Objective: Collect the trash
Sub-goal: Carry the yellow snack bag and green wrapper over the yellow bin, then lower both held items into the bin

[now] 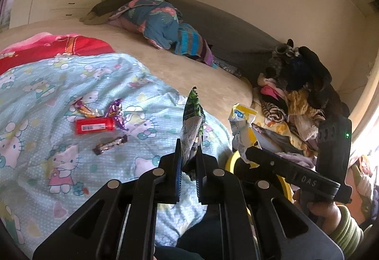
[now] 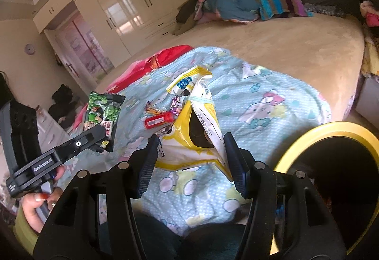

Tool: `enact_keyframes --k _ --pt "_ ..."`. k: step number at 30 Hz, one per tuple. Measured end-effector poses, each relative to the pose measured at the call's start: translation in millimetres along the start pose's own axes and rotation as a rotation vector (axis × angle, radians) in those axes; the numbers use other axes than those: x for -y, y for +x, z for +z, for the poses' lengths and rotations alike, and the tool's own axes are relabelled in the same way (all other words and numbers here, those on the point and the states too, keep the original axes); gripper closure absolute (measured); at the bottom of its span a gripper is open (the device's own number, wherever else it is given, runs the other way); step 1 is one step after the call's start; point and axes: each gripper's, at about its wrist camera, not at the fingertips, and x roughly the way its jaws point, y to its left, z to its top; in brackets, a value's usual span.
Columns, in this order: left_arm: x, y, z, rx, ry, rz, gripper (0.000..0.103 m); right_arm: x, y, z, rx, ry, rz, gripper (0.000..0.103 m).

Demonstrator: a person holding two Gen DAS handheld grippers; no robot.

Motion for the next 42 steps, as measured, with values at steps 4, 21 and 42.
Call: enact_keyframes --k 4,21,42 --pt "12 1 -1 -0.003 0.022 -0.018 0.094 9 -10 -1 0.015 0.012 -0.024 0.055" --pt "61 13 -10 -0.040 0.113 -0.079 0.094 51 -47 -11 0.038 0.034 -0.117 0.055" --pt "116 43 -31 -0.109 0.205 -0.148 0.094 114 -80 -25 0.040 0.072 -0.246 0.055"
